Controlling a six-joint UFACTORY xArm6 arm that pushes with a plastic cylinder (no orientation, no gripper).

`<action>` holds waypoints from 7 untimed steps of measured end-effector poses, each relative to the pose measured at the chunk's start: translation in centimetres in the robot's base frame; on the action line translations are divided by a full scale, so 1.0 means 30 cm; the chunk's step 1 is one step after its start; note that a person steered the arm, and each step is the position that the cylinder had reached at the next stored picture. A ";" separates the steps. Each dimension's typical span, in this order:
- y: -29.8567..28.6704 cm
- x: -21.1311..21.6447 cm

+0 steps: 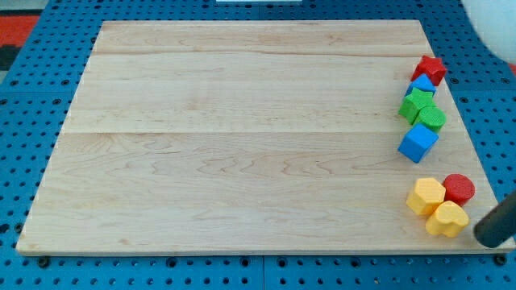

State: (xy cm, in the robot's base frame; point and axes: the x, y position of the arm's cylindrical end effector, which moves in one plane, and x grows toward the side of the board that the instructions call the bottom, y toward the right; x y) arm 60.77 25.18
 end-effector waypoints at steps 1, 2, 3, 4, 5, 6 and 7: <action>-0.097 -0.043; -0.138 -0.069; -0.147 -0.086; -0.077 -0.085; -0.031 -0.072; -0.035 -0.100; -0.040 -0.141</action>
State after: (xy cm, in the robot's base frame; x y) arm 56.55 23.98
